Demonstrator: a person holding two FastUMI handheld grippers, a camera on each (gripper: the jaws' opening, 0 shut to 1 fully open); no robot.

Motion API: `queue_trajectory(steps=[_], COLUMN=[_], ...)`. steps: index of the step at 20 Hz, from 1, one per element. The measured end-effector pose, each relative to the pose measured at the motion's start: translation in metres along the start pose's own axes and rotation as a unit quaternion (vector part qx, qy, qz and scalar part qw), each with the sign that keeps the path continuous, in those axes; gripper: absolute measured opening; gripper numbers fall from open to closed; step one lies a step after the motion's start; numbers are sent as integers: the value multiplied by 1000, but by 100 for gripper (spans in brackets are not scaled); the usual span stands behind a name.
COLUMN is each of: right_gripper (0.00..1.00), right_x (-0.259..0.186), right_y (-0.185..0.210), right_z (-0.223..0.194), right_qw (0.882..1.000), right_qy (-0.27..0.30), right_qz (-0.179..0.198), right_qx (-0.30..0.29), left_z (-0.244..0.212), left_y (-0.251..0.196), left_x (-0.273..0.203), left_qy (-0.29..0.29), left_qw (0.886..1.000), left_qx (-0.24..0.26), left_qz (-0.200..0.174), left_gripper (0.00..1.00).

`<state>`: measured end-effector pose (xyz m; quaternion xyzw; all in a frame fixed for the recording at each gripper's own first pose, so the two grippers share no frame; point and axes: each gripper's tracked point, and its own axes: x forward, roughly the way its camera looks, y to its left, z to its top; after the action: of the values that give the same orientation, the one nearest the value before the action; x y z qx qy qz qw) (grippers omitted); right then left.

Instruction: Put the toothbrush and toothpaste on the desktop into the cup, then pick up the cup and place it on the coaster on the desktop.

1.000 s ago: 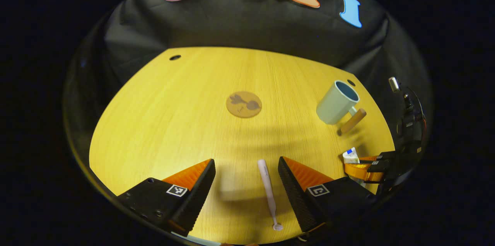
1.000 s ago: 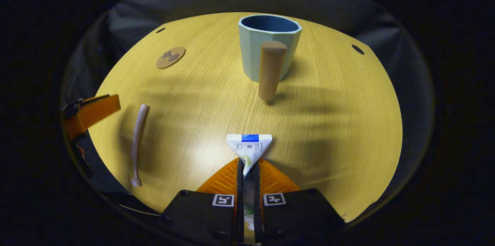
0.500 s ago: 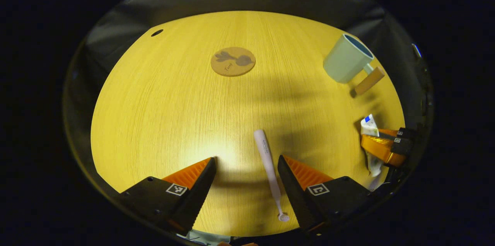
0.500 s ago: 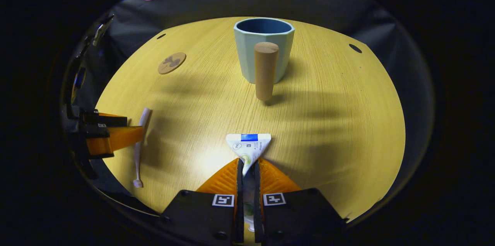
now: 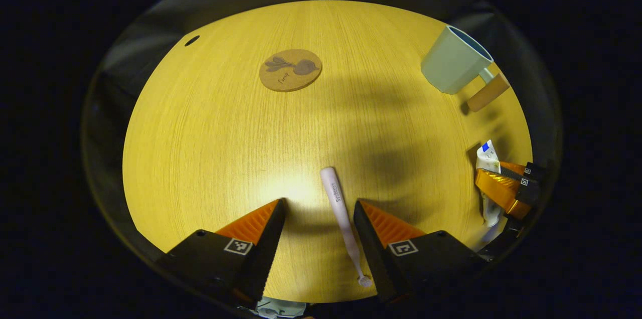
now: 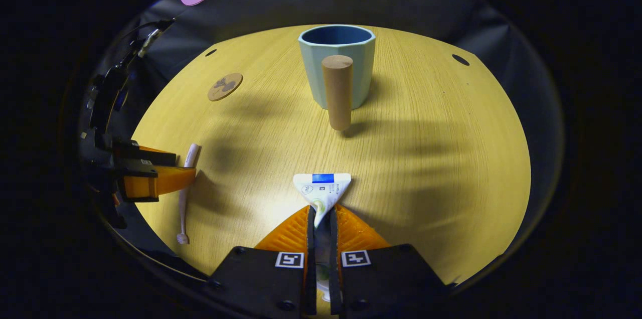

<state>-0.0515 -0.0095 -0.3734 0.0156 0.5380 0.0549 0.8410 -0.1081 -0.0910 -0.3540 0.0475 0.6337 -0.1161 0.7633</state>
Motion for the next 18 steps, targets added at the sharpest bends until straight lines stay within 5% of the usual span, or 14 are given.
queue_trajectory(steps=[2,3,5,7,9,18], right_gripper=[13,13,13,13,13,13], right_x=[0,0,0,0,0,-1], right_y=[0,0,0,0,0,2], right_z=[0,1,1,1,1,2], right_qw=[1000,1000,1000,1000,1000,1000], right_qy=[0,0,1,1,0,-12], right_qz=[1,1,2,2,2,9], right_qx=[-1,-1,0,-4,-12,14], left_z=[1,0,1,3,4,6], left_y=[-9,-14,-15,-17,-18,-19], left_x=[0,1,0,0,0,-2], left_qy=[-1,0,-2,-11,-22,-50], left_qw=[1000,999,999,999,998,994], left_qx=[28,37,39,38,24,2], left_qz=[-9,-14,-17,-37,-59,-93], left_gripper=[63,42,22,17,3,0])
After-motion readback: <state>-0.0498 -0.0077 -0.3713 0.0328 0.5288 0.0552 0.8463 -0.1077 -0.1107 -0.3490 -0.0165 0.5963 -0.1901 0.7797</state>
